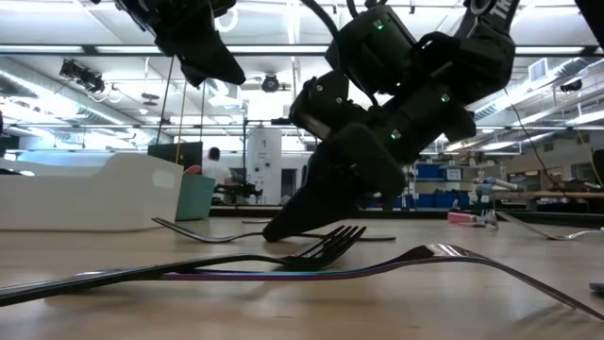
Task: Sort silverware by color (type)
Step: Put the black fork into the black bin
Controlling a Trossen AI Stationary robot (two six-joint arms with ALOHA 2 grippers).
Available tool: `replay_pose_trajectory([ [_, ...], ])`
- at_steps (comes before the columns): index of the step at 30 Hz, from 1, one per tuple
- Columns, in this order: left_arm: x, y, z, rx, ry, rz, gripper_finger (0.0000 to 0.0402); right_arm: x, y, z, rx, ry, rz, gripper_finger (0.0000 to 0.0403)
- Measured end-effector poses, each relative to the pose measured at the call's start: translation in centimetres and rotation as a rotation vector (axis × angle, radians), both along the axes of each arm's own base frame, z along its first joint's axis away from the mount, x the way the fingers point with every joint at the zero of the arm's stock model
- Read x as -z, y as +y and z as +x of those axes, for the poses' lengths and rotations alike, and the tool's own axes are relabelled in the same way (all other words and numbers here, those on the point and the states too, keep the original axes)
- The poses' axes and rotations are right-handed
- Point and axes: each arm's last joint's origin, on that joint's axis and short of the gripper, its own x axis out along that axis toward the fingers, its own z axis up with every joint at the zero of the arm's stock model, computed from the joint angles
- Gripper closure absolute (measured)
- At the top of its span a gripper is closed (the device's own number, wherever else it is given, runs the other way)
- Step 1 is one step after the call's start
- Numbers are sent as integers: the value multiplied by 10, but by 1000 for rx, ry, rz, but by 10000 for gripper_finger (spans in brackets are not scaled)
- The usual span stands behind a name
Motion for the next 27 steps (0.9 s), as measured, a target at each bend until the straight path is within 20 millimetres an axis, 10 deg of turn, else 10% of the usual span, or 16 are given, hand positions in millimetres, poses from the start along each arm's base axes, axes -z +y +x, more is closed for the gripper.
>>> replay_pose_trajectory([
  [7, 2, 0, 1, 2, 10, 16, 347, 2, -5, -1, 91, 39, 61, 387],
  [27, 3, 0, 0, -4, 25, 12, 347, -31, -8, -3, 184, -30, 113, 390],
])
